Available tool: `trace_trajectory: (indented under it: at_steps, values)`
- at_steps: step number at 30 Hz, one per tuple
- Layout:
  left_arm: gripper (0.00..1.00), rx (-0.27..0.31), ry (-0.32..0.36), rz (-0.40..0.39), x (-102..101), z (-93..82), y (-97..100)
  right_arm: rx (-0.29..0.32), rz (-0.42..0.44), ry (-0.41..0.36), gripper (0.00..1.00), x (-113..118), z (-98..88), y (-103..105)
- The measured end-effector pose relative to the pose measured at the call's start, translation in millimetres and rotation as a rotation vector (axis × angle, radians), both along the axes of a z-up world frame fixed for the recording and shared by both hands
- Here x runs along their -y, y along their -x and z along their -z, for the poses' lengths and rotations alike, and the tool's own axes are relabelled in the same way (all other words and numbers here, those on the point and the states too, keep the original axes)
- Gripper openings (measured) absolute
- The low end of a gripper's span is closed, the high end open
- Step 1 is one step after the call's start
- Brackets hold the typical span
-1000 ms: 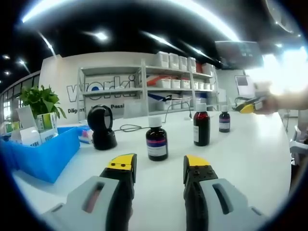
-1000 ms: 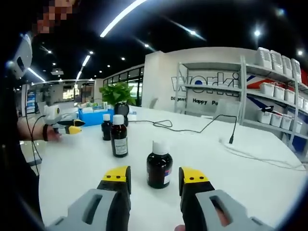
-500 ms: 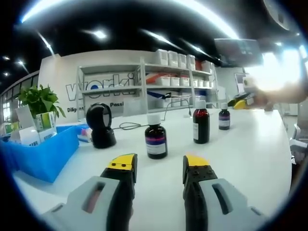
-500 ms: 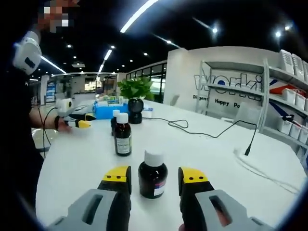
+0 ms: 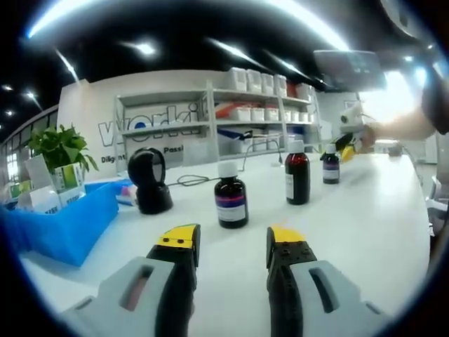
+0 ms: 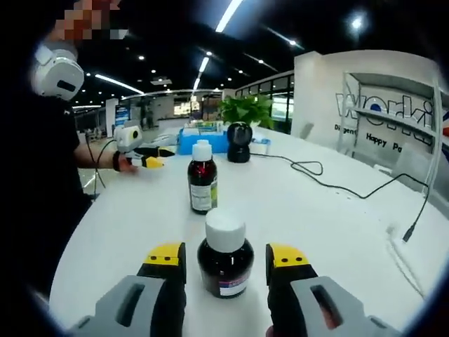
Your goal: Rotate the medicine bottle to make it face forward pick up the medicine bottle inspect the drug traceability code place the medicine on the table
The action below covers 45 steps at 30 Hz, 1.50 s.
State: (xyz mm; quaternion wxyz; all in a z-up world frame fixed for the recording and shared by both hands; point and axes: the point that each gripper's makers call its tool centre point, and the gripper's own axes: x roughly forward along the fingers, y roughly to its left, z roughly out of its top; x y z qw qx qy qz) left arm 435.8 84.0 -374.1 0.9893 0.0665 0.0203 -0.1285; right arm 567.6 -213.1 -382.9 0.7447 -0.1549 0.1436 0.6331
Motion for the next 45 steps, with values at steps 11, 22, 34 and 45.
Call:
trace_trajectory:
  at_steps: [11,22,34,45]
  values:
    - [0.29,-0.006,0.027,-0.03,-7,0.1,-1.5,-0.034,0.007,-0.045,0.29,-9,0.1,11]
    - [0.29,0.016,0.026,-0.026,-7,-3.5,0.7,-0.018,0.132,-0.061,0.29,-14,-2.7,13]
    - [0.31,0.056,-0.004,-0.013,-5,-9.9,2.2,0.012,0.356,-0.122,0.29,-13,-3.7,9]
    - [0.3,0.026,0.06,0.01,-2,-4.3,2.4,0.036,0.55,-0.135,0.28,-7,-2.6,4]
